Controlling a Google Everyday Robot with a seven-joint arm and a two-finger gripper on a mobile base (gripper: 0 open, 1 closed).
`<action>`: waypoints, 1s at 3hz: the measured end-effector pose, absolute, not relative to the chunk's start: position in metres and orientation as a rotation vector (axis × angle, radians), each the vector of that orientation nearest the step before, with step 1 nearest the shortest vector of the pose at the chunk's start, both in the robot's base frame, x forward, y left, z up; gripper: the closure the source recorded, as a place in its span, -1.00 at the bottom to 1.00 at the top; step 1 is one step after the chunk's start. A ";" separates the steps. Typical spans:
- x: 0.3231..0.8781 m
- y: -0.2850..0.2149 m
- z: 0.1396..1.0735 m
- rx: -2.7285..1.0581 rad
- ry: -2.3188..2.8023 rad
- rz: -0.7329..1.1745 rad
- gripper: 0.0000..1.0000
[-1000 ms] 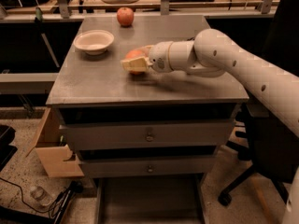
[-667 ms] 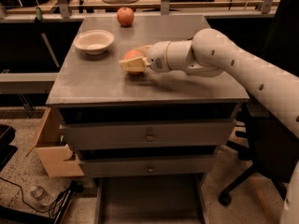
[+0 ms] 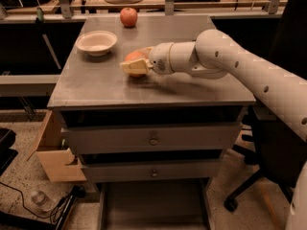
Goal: Pick orange from bottom drawer and place on counter
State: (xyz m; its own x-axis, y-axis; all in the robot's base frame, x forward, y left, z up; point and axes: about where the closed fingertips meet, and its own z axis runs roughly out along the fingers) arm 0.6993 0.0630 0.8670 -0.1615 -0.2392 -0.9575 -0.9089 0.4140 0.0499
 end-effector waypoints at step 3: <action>0.698 0.069 0.866 -1.029 1.652 0.834 -1.00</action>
Offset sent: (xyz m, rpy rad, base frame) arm -0.0005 0.0024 -0.0003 0.0004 0.0007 0.0037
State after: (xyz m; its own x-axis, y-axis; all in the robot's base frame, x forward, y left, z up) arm 0.6980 0.0688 0.8662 -0.1611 -0.2397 -0.9574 -0.9125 0.4057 0.0519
